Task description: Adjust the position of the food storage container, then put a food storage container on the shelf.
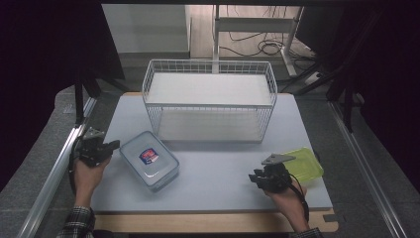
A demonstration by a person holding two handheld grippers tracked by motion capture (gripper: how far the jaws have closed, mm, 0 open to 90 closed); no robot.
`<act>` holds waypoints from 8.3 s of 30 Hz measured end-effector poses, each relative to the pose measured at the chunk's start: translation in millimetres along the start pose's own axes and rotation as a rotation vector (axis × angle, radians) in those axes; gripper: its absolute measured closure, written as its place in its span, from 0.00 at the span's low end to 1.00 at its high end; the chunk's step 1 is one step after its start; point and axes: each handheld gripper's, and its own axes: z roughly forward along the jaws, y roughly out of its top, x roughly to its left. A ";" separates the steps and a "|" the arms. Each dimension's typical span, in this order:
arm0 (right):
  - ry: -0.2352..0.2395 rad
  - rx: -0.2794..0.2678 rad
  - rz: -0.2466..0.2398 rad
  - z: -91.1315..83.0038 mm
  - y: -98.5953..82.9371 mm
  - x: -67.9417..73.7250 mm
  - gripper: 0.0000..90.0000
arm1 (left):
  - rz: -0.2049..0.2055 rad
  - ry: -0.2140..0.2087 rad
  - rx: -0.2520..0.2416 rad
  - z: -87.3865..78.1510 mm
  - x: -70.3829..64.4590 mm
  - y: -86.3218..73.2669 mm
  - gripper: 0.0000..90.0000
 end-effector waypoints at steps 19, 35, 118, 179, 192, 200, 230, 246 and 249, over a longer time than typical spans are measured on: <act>0.093 -0.032 -0.037 -5.5 4.2 26.1 0.91 | 0.051 -0.125 0.017 -0.8 -58.2 -10.5 1.00; 0.225 0.005 -0.092 12.9 8.3 66.4 0.88 | 0.151 -0.253 0.046 5.0 -130.6 -11.8 1.00; 0.054 -0.150 0.035 3.5 38.3 -1.9 0.25 | 0.153 -0.313 0.022 -1.3 -132.6 -18.0 0.14; 0.395 -0.091 0.270 12.2 32.6 8.2 0.55 | -0.097 -0.620 0.049 13.9 -147.8 -6.0 0.57; 0.406 -0.129 0.272 18.1 32.0 3.2 0.56 | -0.086 -0.620 0.042 17.2 -143.5 -2.0 0.58; 0.390 -0.141 0.247 17.8 30.5 6.8 0.54 | -0.083 -0.627 0.037 17.0 -144.5 -6.8 0.57; 0.422 -0.234 0.315 5.9 36.1 3.6 0.58 | -0.145 -0.655 0.014 9.9 -140.4 8.1 0.58; 0.361 -0.272 0.279 -24.4 93.8 -7.7 0.55 | -0.093 -0.637 -0.039 -7.8 -137.8 79.0 0.58; 0.360 -0.284 0.270 -29.4 103.4 -8.9 0.56 | -0.087 -0.636 -0.053 -12.3 -136.3 88.9 0.58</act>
